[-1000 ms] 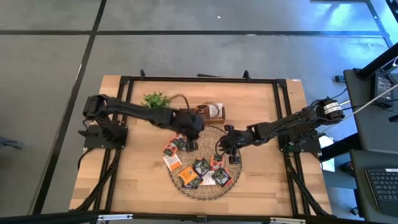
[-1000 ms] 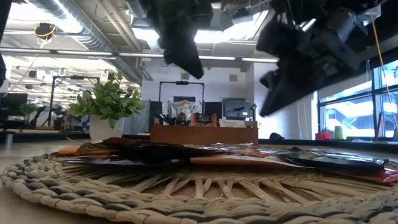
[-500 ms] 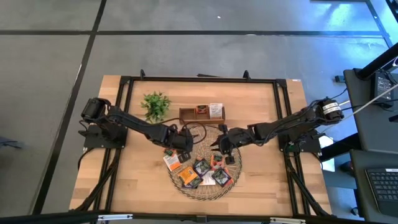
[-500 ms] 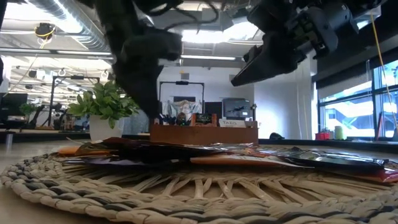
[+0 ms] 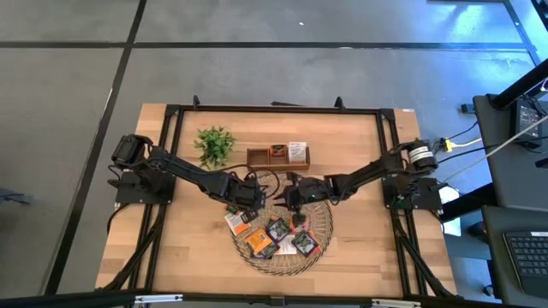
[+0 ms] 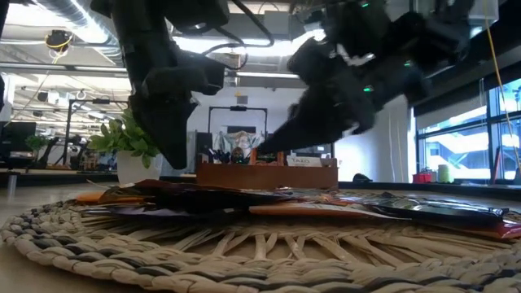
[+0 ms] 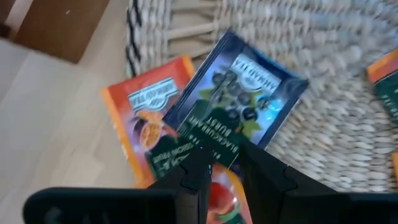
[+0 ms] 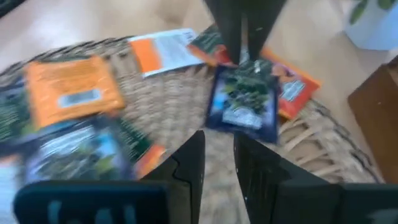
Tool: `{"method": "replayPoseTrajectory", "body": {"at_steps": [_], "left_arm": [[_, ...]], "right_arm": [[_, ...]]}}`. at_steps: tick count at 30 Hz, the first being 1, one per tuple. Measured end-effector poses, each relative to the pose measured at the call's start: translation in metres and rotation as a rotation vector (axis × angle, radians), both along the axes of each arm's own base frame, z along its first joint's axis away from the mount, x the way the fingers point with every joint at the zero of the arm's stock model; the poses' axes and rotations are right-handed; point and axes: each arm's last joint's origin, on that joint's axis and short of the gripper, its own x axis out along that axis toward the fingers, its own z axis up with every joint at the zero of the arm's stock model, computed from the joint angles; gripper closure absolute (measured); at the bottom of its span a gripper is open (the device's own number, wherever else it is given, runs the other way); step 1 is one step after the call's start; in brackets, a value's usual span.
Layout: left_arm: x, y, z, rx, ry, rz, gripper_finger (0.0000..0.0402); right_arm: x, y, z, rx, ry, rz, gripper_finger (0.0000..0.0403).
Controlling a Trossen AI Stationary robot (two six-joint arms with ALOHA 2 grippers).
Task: Pick & Place Tea
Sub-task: Put the black and white tea bag into the left section of the wooden organizer
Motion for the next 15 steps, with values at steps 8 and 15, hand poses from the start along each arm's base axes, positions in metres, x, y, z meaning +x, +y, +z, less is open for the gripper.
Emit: {"method": "replayPoseTrajectory", "body": {"at_steps": [8,15], "left_arm": [[-0.002,0.001,0.0,0.006,0.01,0.027,0.0326],[-0.002,0.0,0.0,0.0,0.013,0.046,0.0326]], "right_arm": [[0.039,-0.007,-0.01,0.037,0.092,-0.008,0.0244],[0.048,-0.01,-0.015,0.033,0.118,-0.023,0.0218]]}}
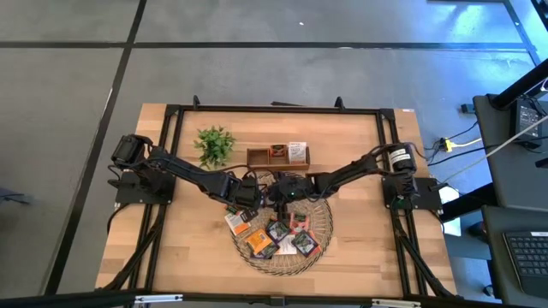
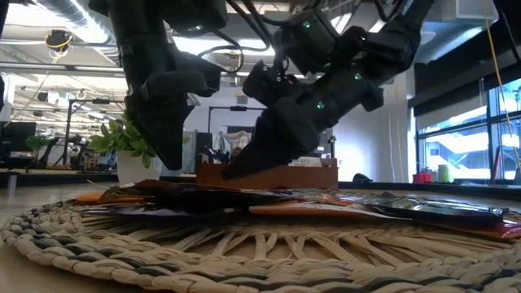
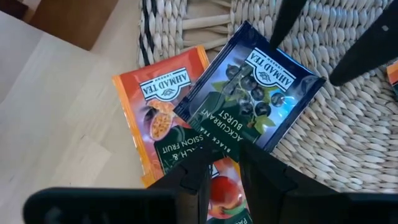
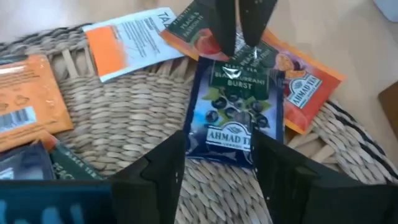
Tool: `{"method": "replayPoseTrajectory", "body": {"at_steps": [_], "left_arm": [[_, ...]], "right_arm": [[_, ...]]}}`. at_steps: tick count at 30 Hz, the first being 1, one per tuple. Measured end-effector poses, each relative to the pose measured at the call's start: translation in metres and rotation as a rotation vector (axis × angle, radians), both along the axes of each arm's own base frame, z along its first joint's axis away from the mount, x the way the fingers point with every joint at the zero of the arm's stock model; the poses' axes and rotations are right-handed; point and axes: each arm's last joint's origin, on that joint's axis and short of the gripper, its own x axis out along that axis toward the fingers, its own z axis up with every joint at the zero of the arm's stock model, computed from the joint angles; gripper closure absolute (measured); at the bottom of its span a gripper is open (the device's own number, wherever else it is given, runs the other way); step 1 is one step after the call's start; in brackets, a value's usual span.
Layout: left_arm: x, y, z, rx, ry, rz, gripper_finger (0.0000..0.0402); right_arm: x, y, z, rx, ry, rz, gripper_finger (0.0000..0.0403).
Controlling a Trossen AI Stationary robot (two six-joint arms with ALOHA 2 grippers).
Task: Pick & Place Tea
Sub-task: Put the black and white tea bag into the left section of the wooden organizer
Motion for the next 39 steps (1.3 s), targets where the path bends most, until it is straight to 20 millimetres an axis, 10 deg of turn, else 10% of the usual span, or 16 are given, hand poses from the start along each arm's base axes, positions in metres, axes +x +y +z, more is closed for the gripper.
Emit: {"method": "replayPoseTrajectory", "body": {"at_steps": [13,29,39], "left_arm": [[-0.001,-0.001,0.0,0.015,-0.001,0.019,0.0327],[-0.054,-0.019,0.046,0.347,-0.072,-0.031,0.0309],[-0.078,-0.011,0.02,0.004,-0.657,-0.123,0.0307]], "right_arm": [[0.001,-0.002,0.0,-0.015,-0.008,-0.061,0.0217],[0.001,-0.002,0.0,-0.027,-0.009,-0.082,0.0217],[0.002,-0.002,0.002,-0.022,-0.03,-0.083,0.0217]]}}
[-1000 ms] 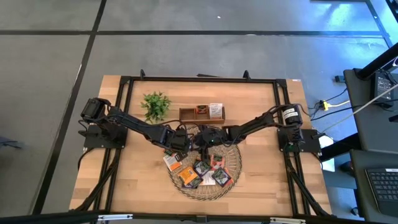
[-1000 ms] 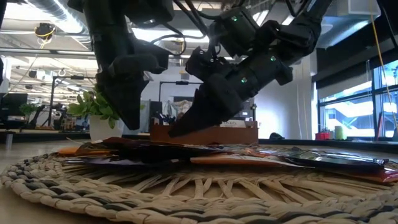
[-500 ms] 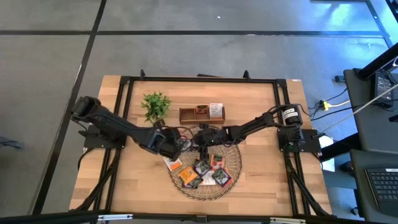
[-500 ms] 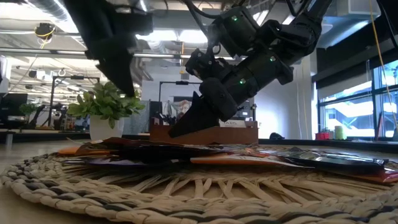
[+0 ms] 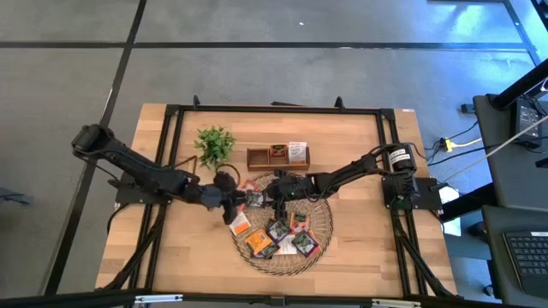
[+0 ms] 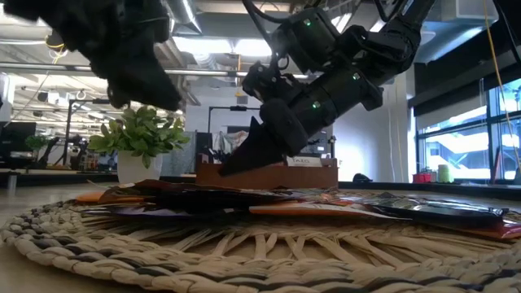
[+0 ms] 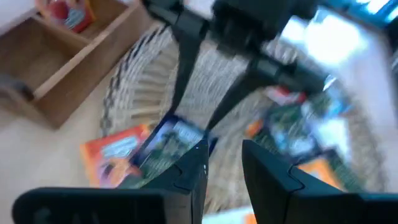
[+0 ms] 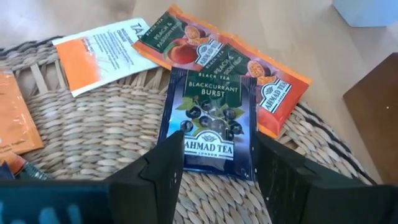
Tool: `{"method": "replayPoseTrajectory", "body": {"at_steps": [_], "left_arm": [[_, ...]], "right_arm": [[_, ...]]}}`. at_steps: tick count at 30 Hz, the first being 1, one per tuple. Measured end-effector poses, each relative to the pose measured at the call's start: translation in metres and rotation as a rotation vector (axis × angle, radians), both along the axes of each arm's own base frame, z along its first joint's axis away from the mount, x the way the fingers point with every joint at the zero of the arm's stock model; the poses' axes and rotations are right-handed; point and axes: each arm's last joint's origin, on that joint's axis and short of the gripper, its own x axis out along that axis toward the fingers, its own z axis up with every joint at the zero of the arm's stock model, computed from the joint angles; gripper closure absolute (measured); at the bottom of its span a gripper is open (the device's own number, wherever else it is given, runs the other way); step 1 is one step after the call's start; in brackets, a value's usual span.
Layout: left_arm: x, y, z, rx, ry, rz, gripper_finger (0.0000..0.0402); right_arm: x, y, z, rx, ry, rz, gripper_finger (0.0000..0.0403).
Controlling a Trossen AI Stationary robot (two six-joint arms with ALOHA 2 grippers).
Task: Pick & Place Tea
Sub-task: Put the black and white tea bag into the left section of the wooden organizer
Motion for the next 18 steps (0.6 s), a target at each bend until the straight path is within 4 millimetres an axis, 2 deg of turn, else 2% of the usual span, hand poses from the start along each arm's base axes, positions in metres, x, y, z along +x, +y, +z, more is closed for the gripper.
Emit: {"method": "replayPoseTrajectory", "body": {"at_steps": [4,9,18], "left_arm": [[-0.006,0.008,-0.014,-0.093,-0.099,0.121,0.0309],[-0.008,0.016,-0.028,-0.159,-0.095,0.276,0.0309],[-0.007,0.017,-0.029,-0.193,-0.103,0.3,0.0309]], "right_arm": [[0.0,0.0,0.0,0.0,0.0,0.0,0.0217],[-0.001,0.001,-0.001,-0.004,0.016,0.003,0.0217],[-0.002,0.001,-0.002,-0.006,0.028,0.002,0.0217]]}}
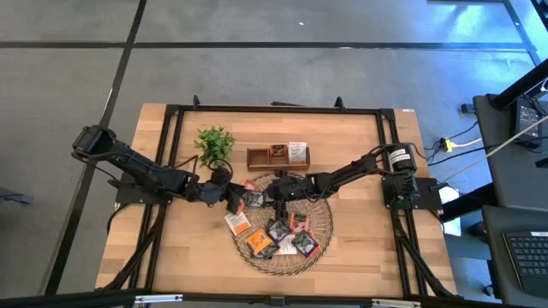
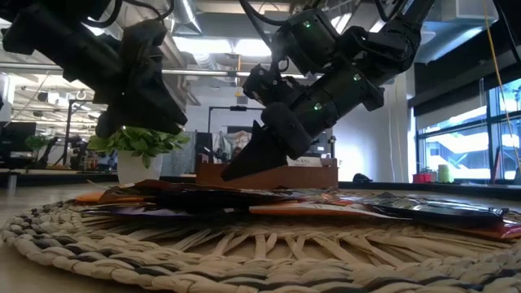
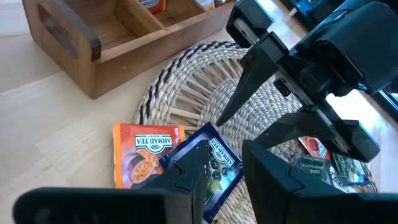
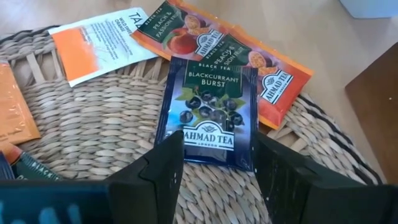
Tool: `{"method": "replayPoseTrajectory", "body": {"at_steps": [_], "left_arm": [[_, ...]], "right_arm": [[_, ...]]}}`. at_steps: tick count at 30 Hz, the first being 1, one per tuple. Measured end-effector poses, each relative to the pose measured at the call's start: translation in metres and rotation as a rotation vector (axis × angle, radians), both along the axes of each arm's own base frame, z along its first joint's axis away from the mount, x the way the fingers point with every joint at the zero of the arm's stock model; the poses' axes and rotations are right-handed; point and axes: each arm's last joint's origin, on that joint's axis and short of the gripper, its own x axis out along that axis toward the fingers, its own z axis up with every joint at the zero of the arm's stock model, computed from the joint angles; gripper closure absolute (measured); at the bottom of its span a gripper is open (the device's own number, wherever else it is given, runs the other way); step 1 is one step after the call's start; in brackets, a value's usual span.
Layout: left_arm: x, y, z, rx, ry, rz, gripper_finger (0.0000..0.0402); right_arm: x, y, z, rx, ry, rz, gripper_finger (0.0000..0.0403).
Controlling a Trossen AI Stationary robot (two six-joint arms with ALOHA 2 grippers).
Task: Pick & Place Tea
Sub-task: Put the black and white tea bag into the left section of the wooden organizer
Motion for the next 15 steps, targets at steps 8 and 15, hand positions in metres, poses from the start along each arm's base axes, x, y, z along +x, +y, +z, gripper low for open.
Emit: {"method": "replayPoseTrajectory", "body": {"at_steps": [8,15], "left_arm": [[0.0,0.0,0.0,-0.003,-0.004,0.001,0.0305],[0.0,-0.001,0.0,-0.062,-0.015,0.003,0.0304]], "right_arm": [[0.0,0.0,0.0,-0.002,-0.003,0.001,0.0217],[0.003,0.0,-0.017,-0.002,0.004,-0.001,0.0217]]}}
